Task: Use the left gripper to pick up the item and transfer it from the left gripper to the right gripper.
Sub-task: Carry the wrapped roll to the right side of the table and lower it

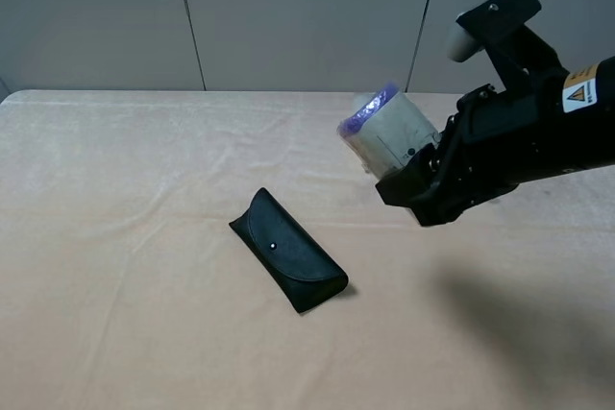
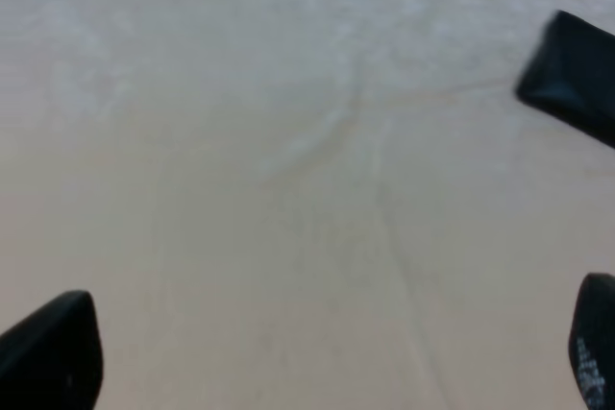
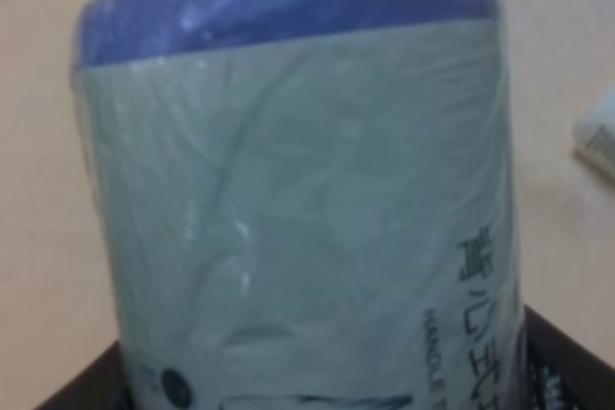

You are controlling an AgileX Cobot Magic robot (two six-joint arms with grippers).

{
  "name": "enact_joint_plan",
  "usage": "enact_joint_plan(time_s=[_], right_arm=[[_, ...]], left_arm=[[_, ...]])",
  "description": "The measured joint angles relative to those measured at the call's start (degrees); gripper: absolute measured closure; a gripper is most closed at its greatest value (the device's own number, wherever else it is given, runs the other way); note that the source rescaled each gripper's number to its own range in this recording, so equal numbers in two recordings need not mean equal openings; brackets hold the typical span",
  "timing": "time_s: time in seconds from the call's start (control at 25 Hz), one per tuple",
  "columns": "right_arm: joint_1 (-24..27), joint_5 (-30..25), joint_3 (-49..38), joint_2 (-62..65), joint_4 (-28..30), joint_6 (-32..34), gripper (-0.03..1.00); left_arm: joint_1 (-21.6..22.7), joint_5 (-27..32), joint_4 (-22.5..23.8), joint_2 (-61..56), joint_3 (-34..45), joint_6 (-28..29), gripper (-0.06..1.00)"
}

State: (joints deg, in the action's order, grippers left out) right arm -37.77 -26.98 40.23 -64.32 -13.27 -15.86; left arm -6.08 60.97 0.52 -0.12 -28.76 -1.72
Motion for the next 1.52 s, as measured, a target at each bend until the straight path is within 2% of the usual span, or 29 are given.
enact_joint_plan(time_s=[0.24, 0.36, 0.68, 0.84, 1.04, 1.32, 1.52], right_arm=[[3.8, -8.0, 3.7, -2.5, 6.6, 10.1, 0.96], [7.4, -11.7, 6.9, -5.5, 8.6, 11.8, 0.96], [20.8, -12.7, 9.1, -16.7, 9.7, 12.2, 0.96], [25.7, -10.0, 9.1, -21.3, 9.8, 12.2, 0.96], [28.3, -7.4, 9.1, -25.7, 9.8, 12.0, 0.96], [28.6, -3.4, 9.1, -30.1, 10.7, 11.9, 0.96], [28.6, -3.2, 9.1, -31.6, 11.2, 11.9, 0.96]], left_arm=[[14.3, 0.0, 0.0, -0.1, 0.0, 0.0, 0.02], [17.3, 0.0, 0.0, -0.2, 0.0, 0.0, 0.02], [17.7, 0.0, 0.0, -0.3, 0.0, 0.0, 0.02], [17.4, 0.0, 0.0, -0.3, 0.0, 0.0, 0.02], [14.2, 0.0, 0.0, -0.3, 0.0, 0.0, 0.02], [13.4, 0.0, 0.0, -0.3, 0.0, 0.0, 0.02], [12.9, 0.0, 0.0, -0.3, 0.0, 0.0, 0.02]])
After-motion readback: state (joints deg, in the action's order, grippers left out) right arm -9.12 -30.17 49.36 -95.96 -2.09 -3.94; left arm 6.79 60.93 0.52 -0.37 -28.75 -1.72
